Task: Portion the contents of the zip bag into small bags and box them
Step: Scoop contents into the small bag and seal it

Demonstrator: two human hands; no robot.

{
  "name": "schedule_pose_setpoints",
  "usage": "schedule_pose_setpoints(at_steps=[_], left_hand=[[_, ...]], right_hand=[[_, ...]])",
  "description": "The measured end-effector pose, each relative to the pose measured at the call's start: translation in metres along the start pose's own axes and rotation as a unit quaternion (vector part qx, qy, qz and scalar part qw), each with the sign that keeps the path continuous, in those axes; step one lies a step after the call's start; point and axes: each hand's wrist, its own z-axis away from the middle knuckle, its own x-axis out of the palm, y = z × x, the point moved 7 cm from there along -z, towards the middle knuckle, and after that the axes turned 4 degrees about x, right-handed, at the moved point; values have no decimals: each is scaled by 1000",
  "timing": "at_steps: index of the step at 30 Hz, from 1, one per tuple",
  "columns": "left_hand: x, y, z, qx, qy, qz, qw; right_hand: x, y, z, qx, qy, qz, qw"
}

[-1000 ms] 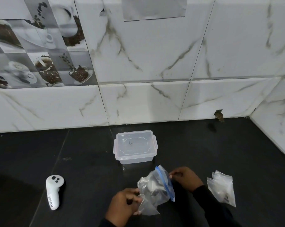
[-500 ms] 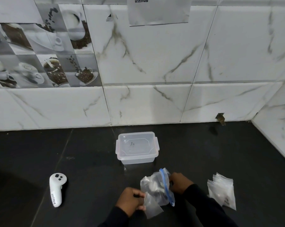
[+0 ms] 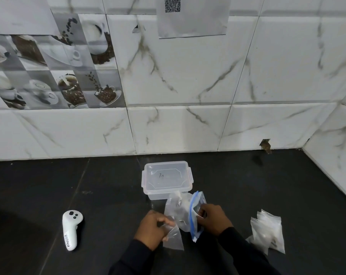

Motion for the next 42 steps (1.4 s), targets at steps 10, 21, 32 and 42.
schedule_pose_setpoints(at_steps=[10, 21, 32, 42], left_hand=[[35, 22, 18, -25, -101, -68, 992], [-10, 43, 3, -45, -51, -100, 993], [-3, 94, -18, 7, -78, -98, 992], [-10, 81, -25, -48, -62, -13, 997]], right_hand=[[18, -26, 16, -32, 52, -24, 998], [8, -32, 15, -34, 0, 45, 998], [8, -48, 14, 19, -169, -90, 981], [-13, -65, 14, -129, 1, -32, 991]])
